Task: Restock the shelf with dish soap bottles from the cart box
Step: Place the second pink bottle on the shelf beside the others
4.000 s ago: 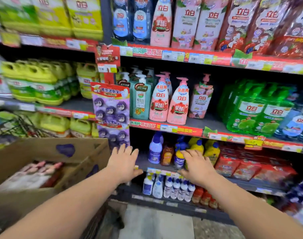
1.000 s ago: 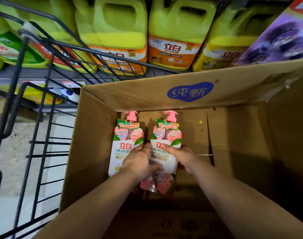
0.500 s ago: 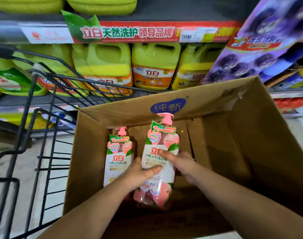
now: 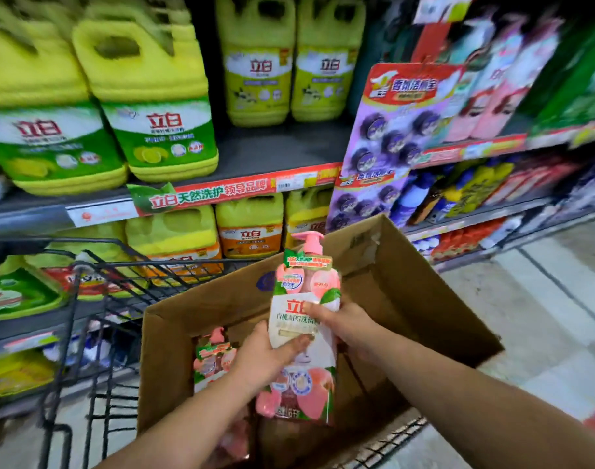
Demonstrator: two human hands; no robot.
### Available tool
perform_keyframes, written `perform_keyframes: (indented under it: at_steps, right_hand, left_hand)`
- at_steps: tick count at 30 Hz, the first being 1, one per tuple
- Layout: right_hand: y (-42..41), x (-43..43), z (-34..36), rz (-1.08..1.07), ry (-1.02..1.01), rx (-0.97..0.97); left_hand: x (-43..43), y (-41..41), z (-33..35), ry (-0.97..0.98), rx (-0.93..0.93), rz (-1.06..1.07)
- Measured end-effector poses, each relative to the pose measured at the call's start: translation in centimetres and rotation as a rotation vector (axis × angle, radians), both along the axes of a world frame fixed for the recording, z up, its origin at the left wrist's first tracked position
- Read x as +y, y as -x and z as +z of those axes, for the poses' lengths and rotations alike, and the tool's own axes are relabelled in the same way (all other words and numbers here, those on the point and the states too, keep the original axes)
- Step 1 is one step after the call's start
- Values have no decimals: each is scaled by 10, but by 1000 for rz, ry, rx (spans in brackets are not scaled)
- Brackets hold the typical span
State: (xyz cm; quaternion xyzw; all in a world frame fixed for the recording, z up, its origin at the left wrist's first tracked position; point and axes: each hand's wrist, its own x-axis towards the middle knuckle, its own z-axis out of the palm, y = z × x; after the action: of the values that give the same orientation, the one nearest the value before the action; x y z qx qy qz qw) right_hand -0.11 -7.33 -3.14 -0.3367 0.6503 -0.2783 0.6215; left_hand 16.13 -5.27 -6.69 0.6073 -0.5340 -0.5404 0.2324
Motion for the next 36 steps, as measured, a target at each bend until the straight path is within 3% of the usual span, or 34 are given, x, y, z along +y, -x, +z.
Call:
perform_keyframes:
  at_steps: [14, 25, 29, 36]
  right_hand:
    - [118, 54, 98, -303, 257, 79]
    - [325, 165, 124, -527, 255, 141]
    - [400, 204, 127, -599, 253, 192]
    - [509, 252, 126, -675, 264, 190]
  left_hand:
    - [-8, 122, 101, 261, -51, -282]
    - [64, 346, 126, 324, 11, -551]
    - [97, 426, 126, 278, 102, -595]
    - [137, 541, 127, 292, 96, -688]
